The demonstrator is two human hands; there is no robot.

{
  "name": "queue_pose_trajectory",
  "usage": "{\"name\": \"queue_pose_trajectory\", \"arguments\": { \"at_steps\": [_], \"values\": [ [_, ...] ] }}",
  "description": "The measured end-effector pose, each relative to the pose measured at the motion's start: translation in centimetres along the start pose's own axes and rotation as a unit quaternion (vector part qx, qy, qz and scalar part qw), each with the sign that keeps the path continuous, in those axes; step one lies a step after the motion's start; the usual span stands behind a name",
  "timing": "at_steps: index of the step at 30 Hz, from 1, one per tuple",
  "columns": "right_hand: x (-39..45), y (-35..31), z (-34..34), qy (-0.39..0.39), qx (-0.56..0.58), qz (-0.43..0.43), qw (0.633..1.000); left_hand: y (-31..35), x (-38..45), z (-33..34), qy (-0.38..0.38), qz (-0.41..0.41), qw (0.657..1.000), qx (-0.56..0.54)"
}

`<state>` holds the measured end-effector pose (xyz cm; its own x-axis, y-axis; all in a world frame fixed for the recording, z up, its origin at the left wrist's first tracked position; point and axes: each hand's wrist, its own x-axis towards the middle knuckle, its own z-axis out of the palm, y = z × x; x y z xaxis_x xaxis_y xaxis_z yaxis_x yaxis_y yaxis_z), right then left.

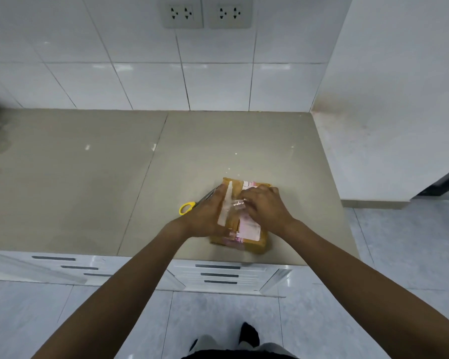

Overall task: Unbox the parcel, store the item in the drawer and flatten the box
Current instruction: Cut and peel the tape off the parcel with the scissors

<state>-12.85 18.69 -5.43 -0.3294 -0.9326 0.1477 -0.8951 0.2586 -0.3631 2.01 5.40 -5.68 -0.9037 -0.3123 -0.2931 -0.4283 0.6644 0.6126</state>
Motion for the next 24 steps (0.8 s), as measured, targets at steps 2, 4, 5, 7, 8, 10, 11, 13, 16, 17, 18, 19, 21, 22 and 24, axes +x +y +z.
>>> {"name": "queue_pose_trajectory", "arguments": {
  "at_steps": [2, 4, 5, 7, 8, 10, 11, 13, 16, 17, 18, 19, 21, 22, 24],
  "values": [
    [0.0, -0.2, -0.2, 0.022, 0.071, 0.045, 0.996, -0.3, 0.4, -1.8, -0.078, 0.004, 0.997, 0.009],
    [0.1, -0.3, -0.5, 0.017, 0.128, 0.085, 0.988, -0.2, 0.6, -3.2, -0.116, 0.004, 0.992, 0.049],
    [0.1, -0.4, -0.7, 0.014, 0.141, 0.101, 0.985, 0.1, 0.7, -3.4, -0.098, -0.011, 0.993, 0.07],
    [0.3, -0.6, -0.8, 0.019, 0.159, 0.128, 0.979, 1.5, 0.6, -2.9, -0.041, -0.061, 0.993, 0.095],
    [0.5, -0.6, -0.7, 0.027, 0.169, 0.143, 0.975, 2.3, 0.6, -2.0, -0.027, -0.08, 0.99, 0.114],
    [0.9, -0.6, -0.8, 0.052, 0.184, 0.177, 0.965, 3.4, 0.4, 0.4, -0.025, -0.079, 0.979, 0.185],
    [1.0, -0.7, -0.8, 0.064, 0.192, 0.193, 0.96, 3.6, 0.3, 1.4, -0.018, -0.073, 0.972, 0.223],
    [1.2, -0.6, -0.9, 0.087, 0.208, 0.215, 0.95, 3.3, 0.2, 2.7, 0.015, -0.063, 0.96, 0.271],
    [1.2, -0.1, -0.9, 0.114, 0.238, 0.25, 0.932, 2.6, 0.1, 3.4, 0.048, -0.049, 0.956, 0.284],
    [1.1, 0.1, -0.8, 0.121, 0.248, 0.26, 0.925, 2.5, 0.0, 3.6, 0.054, -0.046, 0.956, 0.285],
    [1.0, 0.2, -0.8, 0.13, 0.255, 0.27, 0.919, 2.4, 0.0, 3.7, 0.06, -0.042, 0.955, 0.287],
    [0.9, 0.4, -0.8, 0.142, 0.26, 0.281, 0.913, 2.4, 0.0, 3.8, 0.063, -0.038, 0.955, 0.287],
    [0.7, 0.5, -1.1, 0.174, 0.264, 0.307, 0.897, 2.3, -0.1, 3.6, 0.057, -0.024, 0.956, 0.285],
    [0.6, 0.4, -1.5, 0.194, 0.268, 0.323, 0.887, 2.1, -0.2, 3.4, 0.049, -0.012, 0.956, 0.288],
    [0.7, 0.9, -1.9, 0.244, 0.298, 0.378, 0.842, 1.8, -0.3, 3.2, 0.033, 0.01, 0.955, 0.295]
  ]
}}
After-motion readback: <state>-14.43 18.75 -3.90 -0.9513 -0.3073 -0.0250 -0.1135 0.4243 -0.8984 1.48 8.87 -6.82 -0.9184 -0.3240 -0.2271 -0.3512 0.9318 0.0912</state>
